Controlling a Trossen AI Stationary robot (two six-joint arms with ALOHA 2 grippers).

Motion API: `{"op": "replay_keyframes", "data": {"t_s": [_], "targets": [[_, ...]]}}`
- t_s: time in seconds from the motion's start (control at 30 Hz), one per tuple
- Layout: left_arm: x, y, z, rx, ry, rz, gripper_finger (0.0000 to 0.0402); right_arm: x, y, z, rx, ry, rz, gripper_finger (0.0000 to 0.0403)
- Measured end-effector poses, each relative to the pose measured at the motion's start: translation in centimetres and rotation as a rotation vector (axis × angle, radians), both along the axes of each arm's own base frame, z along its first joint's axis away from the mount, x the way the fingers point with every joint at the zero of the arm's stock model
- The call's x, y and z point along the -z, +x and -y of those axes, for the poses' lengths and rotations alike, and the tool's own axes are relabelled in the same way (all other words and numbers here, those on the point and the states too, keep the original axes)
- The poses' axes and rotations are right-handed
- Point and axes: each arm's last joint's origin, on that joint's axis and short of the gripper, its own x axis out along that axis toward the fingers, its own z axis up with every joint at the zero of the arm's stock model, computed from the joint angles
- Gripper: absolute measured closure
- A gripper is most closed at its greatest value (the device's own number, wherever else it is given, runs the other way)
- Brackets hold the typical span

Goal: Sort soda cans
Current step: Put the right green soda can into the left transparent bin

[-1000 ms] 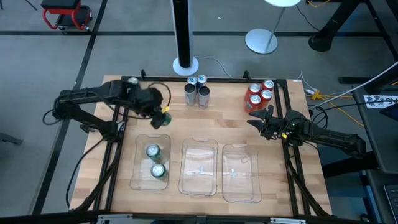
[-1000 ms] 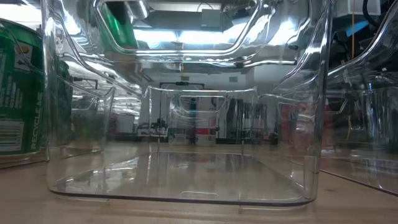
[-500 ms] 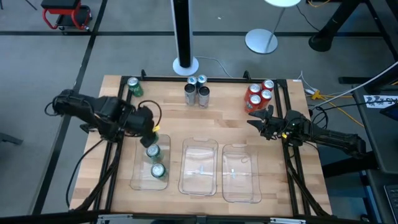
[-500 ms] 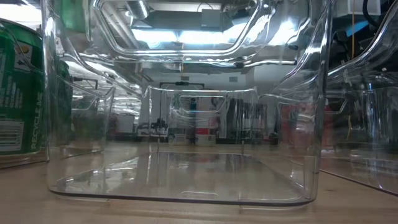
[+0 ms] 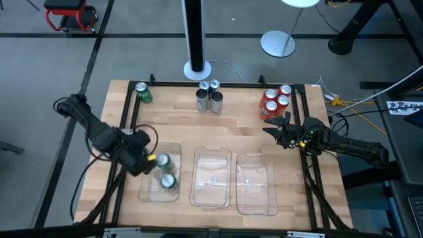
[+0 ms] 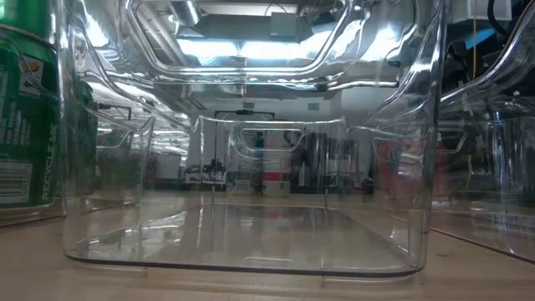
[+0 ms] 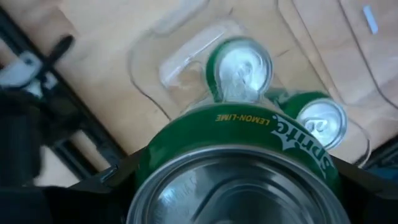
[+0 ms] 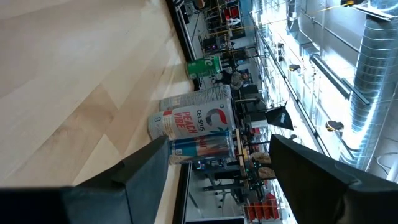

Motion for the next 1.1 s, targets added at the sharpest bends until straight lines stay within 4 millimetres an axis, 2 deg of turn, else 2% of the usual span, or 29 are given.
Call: {"op": "replay_keyframes", "data": {"t_s": [0.17,0.5,0.87,1.1], "targets": [[2.5,-0.1,1.5,-0.014,-0.033,0.008,0.0099,0.0,0.0,0.0,0.000,0.000,0.000,0.0125],[6.7,-0.2,2.3,-0.005,-0.044,-0.016,0.0099,0.0,0.0,0.0,0.001,0.005,0.004,0.0125],[9.9,-0.5,1.7,-0.014,-0.002,-0.061,0.0099,0.0,0.0,0.0,0.001,0.007,0.005,0.0125],[11.3,-0.1,0.9,-0.007,0.019,-0.070,0.0099,0.0,0.0,0.0,0.001,0.007,0.005,0.0125]]}}
